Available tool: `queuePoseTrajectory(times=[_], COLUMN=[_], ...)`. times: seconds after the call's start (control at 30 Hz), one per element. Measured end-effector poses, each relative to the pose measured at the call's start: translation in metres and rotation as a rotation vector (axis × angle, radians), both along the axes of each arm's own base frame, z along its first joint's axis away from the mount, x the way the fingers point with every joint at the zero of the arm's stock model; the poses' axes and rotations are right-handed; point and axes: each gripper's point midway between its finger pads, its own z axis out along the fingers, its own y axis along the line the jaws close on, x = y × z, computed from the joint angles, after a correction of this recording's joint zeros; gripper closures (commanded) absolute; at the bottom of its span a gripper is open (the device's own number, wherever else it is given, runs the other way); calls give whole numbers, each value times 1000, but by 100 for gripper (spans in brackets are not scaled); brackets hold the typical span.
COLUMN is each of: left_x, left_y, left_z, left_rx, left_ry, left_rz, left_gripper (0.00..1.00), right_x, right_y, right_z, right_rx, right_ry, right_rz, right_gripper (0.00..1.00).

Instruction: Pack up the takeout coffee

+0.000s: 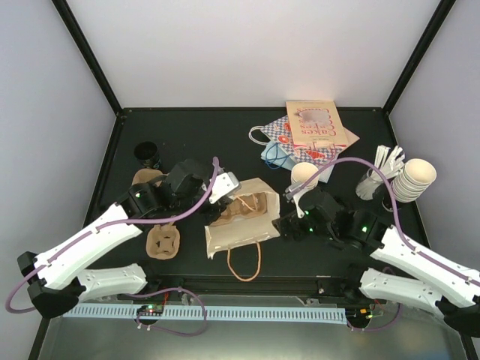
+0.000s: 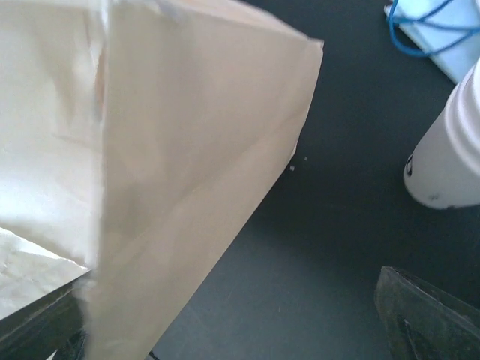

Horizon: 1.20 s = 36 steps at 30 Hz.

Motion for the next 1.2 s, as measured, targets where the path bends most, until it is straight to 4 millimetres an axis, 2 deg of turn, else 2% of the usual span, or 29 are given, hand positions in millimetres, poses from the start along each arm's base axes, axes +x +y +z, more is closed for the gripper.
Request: queuePoseTrajectory(times=[0.23,0.53,0.8,1.03,1.13,1.2], left_x=[-12,-36,-51,-41,-28,-18], left_y=[-5,-15,-16,-10,-7,-7], left_z=[2,-14,-34,-26,-16,-5], left_rx=[-28,-42,-37,-52,-56,-62], left_ry=[26,115,210,165,123,93], left_rz=[-15,-90,-101,-35,26,70], left_gripper=[97,97,97,97,98,98], right_x=[-19,-39,-52,-53,-48,-42], right_y=[-3,8,-1,-7,-5,-3], right_z=[-34,-46,-63,-49,-33,-14], right_rx=[7,3,-17,41,82,115], right_ry=[93,145,212,192,157,113], right_rz=[-10,10,-29,-51,-52,-60], right_gripper=[3,4,3,0,0,0])
